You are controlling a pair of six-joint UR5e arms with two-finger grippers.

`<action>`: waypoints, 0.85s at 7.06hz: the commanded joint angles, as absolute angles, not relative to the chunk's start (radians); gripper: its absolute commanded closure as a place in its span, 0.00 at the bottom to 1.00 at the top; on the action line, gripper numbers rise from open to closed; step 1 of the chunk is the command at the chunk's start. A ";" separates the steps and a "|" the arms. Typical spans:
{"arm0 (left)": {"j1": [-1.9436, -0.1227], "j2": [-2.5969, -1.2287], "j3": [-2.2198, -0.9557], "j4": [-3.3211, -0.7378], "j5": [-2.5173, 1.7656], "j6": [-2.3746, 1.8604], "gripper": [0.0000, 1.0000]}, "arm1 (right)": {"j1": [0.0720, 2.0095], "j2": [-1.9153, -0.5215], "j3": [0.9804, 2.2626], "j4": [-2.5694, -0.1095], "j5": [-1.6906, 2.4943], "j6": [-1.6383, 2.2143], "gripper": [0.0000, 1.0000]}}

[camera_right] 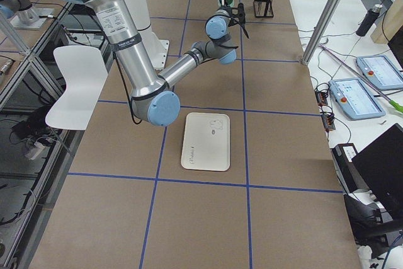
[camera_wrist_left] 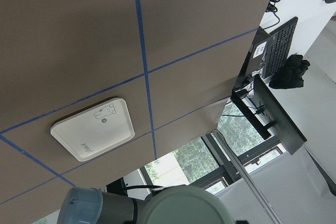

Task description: Left arm grabs green cup and hands to right arm on tray

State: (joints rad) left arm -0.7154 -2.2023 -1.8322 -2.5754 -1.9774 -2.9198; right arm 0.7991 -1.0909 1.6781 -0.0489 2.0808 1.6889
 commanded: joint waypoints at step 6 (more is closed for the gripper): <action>-0.716 -2.200 -1.829 -2.579 -1.976 -2.901 0.00 | 0.798 -1.092 1.680 -0.049 2.062 1.689 1.00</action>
